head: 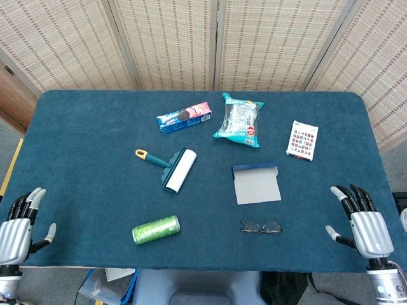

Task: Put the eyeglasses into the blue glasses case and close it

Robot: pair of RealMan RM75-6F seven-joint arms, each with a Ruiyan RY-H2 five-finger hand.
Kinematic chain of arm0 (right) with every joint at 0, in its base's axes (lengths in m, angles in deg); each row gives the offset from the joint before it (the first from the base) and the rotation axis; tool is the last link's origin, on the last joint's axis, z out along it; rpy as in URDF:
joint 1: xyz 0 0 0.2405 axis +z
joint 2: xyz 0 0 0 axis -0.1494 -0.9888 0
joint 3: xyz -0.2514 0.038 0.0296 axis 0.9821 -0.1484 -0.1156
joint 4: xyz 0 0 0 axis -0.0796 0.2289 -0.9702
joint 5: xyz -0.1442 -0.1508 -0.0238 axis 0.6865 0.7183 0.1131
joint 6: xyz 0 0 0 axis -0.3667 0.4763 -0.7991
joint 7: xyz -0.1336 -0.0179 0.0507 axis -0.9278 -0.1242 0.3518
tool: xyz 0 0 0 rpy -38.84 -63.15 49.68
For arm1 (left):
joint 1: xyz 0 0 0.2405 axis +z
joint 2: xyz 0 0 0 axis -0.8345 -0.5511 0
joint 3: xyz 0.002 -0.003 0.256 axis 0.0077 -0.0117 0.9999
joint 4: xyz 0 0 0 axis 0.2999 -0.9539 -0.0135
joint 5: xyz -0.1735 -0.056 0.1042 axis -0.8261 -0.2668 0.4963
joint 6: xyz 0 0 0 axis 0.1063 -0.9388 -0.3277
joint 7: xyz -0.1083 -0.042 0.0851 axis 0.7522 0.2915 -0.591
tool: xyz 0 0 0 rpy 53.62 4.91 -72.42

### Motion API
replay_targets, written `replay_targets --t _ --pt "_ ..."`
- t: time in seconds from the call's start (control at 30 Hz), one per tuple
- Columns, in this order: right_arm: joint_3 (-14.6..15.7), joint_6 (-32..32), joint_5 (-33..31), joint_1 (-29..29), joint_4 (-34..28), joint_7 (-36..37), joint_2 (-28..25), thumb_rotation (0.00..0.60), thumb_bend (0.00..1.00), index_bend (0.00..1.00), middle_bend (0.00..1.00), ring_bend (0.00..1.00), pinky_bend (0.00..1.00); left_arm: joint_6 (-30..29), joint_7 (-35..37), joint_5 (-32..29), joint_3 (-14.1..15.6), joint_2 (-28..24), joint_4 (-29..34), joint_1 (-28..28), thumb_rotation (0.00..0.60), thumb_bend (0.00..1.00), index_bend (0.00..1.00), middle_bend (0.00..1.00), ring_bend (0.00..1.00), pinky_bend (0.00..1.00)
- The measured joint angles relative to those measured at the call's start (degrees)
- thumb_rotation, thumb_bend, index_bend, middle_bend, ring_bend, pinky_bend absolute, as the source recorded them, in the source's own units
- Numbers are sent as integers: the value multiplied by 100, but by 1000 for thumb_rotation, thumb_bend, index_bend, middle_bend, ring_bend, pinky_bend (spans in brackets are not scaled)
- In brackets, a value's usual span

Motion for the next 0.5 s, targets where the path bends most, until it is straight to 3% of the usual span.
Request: replay_targets --t 0.5 --pt "11 -111 177 128 -99 -192 31 600 210 171 176 20 54 -13 -17 -47 8 8 -9 26 600 401 0 0 0 0"
